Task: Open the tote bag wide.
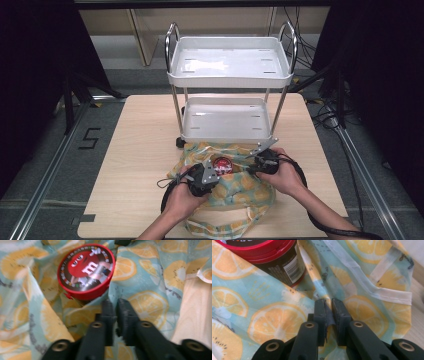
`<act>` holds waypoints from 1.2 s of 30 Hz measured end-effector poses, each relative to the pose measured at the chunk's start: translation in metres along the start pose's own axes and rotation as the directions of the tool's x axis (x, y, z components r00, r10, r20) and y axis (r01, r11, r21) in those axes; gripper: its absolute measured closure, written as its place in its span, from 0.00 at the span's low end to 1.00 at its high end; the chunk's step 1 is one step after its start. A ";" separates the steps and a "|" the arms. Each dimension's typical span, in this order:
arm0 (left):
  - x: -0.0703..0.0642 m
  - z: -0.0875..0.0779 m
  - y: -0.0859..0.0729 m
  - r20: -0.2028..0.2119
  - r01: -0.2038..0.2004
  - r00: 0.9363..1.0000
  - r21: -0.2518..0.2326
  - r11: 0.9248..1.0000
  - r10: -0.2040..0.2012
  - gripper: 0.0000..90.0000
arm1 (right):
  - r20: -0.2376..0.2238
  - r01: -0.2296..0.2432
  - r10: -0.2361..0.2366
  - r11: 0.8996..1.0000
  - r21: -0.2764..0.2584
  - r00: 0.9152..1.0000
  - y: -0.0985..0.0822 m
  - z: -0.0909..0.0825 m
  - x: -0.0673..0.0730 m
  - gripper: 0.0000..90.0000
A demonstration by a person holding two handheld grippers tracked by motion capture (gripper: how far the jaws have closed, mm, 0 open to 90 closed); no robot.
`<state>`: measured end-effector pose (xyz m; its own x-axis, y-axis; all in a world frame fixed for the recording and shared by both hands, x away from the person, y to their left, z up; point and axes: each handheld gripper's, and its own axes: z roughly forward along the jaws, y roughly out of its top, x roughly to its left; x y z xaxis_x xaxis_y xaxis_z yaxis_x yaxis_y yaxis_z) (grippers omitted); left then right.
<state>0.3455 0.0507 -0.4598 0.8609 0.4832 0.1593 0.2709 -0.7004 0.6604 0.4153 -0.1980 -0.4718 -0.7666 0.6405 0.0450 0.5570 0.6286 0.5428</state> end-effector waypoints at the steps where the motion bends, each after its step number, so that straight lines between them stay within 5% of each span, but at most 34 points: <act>1: -0.001 0.000 0.000 0.009 0.005 1.000 0.010 1.000 -0.005 0.98 | -0.009 0.007 -0.008 1.000 -0.012 1.000 0.000 0.001 0.000 0.93; 6: -0.008 0.003 -0.005 0.058 -0.018 0.998 0.061 0.998 0.014 1.00 | -0.013 0.019 -0.020 0.999 -0.027 1.000 -0.001 0.003 -0.001 0.93; 7: -0.009 0.004 -0.007 0.068 -0.029 0.997 0.079 0.996 0.024 1.00 | -0.021 -0.045 0.045 0.999 0.025 0.999 -0.001 0.001 0.004 0.93; 11: -0.014 0.006 -0.014 0.119 -0.038 0.993 0.125 0.991 0.023 1.00 | 0.017 -0.038 0.038 0.999 0.027 0.999 -0.002 0.002 0.003 0.93; 12: -0.014 0.006 -0.015 0.137 -0.049 0.990 0.139 0.989 0.030 1.00 | -0.011 -0.029 0.029 0.999 0.034 1.000 -0.001 0.000 0.002 0.94; 14: -0.015 0.006 -0.018 0.143 -0.059 0.989 0.156 0.986 0.037 1.00 | 0.011 -0.008 0.007 0.999 0.047 1.000 -0.002 0.001 0.000 0.93; 17: -0.015 0.005 -0.021 0.171 -0.073 0.984 0.179 0.981 0.042 1.00 | -0.015 -0.030 0.030 0.999 0.039 0.999 -0.002 0.002 0.002 0.93; 23: -0.014 -0.004 -0.020 0.177 -0.062 0.984 0.153 0.986 0.034 0.95 | -0.018 -0.041 0.042 0.998 0.053 0.999 -0.002 0.002 0.003 0.92; 26: -0.010 -0.021 -0.010 0.159 -0.040 0.987 0.090 0.995 0.026 0.81 | -0.017 -0.030 0.030 0.999 0.042 0.999 -0.003 0.001 0.002 0.92; 27: -0.009 -0.028 -0.006 0.133 0.002 0.991 0.048 0.999 -0.008 0.80 | -0.016 -0.027 0.028 0.999 0.040 0.999 -0.003 0.001 0.002 0.91; 31: 0.005 -0.052 0.007 0.015 0.012 1.000 -0.062 0.998 -0.011 0.74 | 0.007 -0.047 0.047 0.999 0.014 0.999 -0.003 0.001 0.001 0.90; 33: 0.013 -0.052 0.007 -0.054 0.009 0.998 -0.055 0.998 -0.012 0.70 | -0.018 0.021 -0.021 1.000 -0.007 1.000 -0.002 0.000 -0.002 0.88; 35: 0.017 -0.044 0.005 -0.074 0.015 0.997 -0.036 0.999 -0.017 0.67 | -0.012 0.013 -0.014 0.999 -0.031 1.000 -0.002 0.000 0.000 0.85; 36: 0.018 -0.040 0.005 -0.075 0.014 0.997 -0.026 1.000 -0.016 0.68 | 0.000 -0.026 0.026 1.000 0.011 1.000 -0.002 -0.006 0.005 0.82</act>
<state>0.3451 0.0771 -0.4248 0.8217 0.5323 0.2037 0.2716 -0.6800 0.6811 0.4089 -0.1983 -0.4677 -0.7516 0.6569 0.0593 0.5805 0.6162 0.5323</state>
